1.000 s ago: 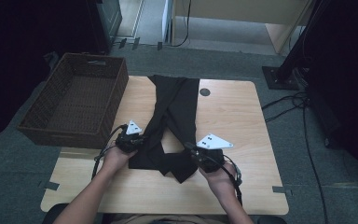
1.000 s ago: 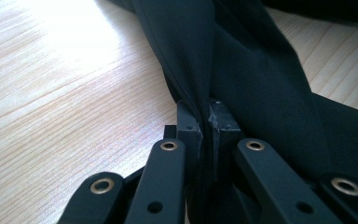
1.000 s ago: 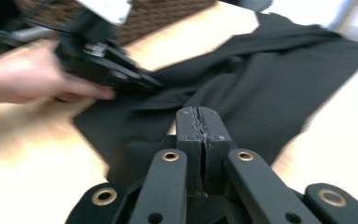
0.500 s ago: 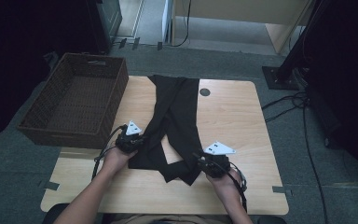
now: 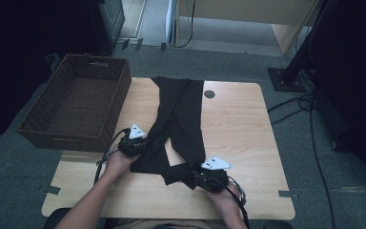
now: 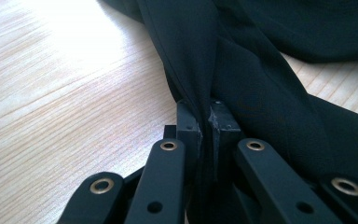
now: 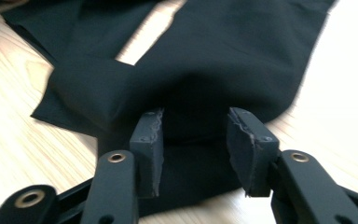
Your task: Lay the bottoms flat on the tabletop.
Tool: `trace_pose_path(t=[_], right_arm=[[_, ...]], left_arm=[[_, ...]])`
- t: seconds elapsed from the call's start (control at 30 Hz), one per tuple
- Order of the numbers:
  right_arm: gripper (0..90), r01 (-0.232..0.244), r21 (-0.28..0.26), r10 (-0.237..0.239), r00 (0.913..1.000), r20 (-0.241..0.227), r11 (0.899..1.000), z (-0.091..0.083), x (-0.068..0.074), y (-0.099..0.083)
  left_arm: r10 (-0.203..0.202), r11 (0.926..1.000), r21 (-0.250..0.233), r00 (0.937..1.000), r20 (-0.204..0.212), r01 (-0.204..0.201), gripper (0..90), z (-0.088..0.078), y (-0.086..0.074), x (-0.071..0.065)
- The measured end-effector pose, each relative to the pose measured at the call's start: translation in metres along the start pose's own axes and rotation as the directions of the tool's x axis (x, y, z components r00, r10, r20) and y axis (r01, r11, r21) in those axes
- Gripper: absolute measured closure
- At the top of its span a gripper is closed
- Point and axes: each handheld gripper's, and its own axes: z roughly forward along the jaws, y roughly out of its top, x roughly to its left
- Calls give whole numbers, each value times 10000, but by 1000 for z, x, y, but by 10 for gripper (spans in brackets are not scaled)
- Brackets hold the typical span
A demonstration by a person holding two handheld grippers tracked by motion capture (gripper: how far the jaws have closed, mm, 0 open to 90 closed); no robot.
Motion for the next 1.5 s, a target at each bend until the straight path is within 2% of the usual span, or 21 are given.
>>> trace_pose_path(t=[0.17, 0.23, 0.37, 0.47, 0.57, 0.67, 0.73, 0.8, 0.87, 0.97, 1.0, 1.03, 1.07, 1.13, 1.23, 1.27, 1.3, 1.33, 1.37, 1.43, 1.5], right_arm=[[465, 176, 233, -171, 9996, -218, 9996, 23, 9, 9], [449, 342, 292, -339, 9994, -122, 9990, 32, 11, 11], [494, 448, 68, -449, 9990, 55, 9990, 40, 12, 14], [558, 477, -140, -477, 9989, -13, 9988, 46, 8, 17], [652, 538, -173, -539, 9985, -55, 9984, 52, 3, 23], [796, 505, -184, -505, 9987, 3, 9986, 59, -3, 30], [883, 420, -87, -420, 9991, 17, 9991, 62, -5, 34], [898, 265, 164, -265, 9996, -40, 9995, 62, -6, 38], [900, 81, 332, -74, 9997, -230, 9994, 58, -6, 40], [900, -211, -249, 201, 9991, -379, 9995, 34, -6, 42], [900, -211, -249, 201, 9991, -379, 9995, 34, -6, 42], [900, -200, -443, 183, 9991, -380, 9988, 24, -6, 43], [900, -161, -941, 125, 9992, -380, 9954, -4, -9, 46], [900, -283, -1039, 241, 9988, -416, 9942, -12, -11, 46], [889, -514, -1206, 516, 9987, -15, 9914, -33, -21, 44], [880, -519, -1167, 537, 9985, 123, 9918, -34, -25, 42], [834, -504, -1083, 544, 9979, 350, 9928, -35, -28, 40], [739, -662, -1061, 718, 9961, 504, 9921, -34, -33, 38], [706, -743, -1119, 806, 9953, 536, 9909, -34, -35, 37], [688, -561, -1195, 663, 9943, 836, 9912, -34, -35, 37], [688, -507, -1236, 609, 9949, 799, 9910, -34, -35, 38]], left_arm=[[48, 10000, -21, 10000, -42, -49, 851, 0, 0, -1], [148, 9999, 32, 9999, -70, -148, 851, 0, 0, -1], [172, 9998, -21, 9998, -85, -172, 850, 0, 0, -1], [219, 9997, -51, 9997, -128, -219, 845, 2, 1, 0], [460, 9989, 56, 9988, -194, -459, 845, 6, 6, 5], [451, 9989, 102, 9988, -204, -449, 861, 10, 10, 10], [462, 9989, 52, 9987, -222, -461, 869, 12, 12, 11], [398, 9992, 5, 9989, -231, -397, 875, 14, 12, 10], [478, 9989, 48, 9985, -273, -477, 879, 13, 13, 9], [430, 9991, 59, 9989, -207, -429, 878, 12, 12, 9], [430, 9991, 59, 9989, -207, -429, 878, 12, 12, 9], [370, 9993, 62, 9991, -227, -368, 878, 12, 12, 8], [378, 9993, 43, 9989, -265, -377, 878, 12, 12, 8], [368, 9993, 45, 9989, -275, -367, 878, 12, 12, 8], [332, 9994, 49, 9990, -282, -331, 878, 12, 12, 7], [333, 9994, 48, 9990, -288, -332, 878, 12, 12, 7], [329, 9995, 38, 9990, -298, -328, 878, 12, 12, 7], [316, 9995, 8, 9991, -300, -316, 878, 12, 11, 7], [308, 9995, -4, 9991, -298, -309, 878, 12, 11, 7], [275, 9996, -30, 9992, -283, -276, 877, 12, 11, 7], [293, 9996, -40, 9991, -294, -294, 877, 12, 10, 7]])
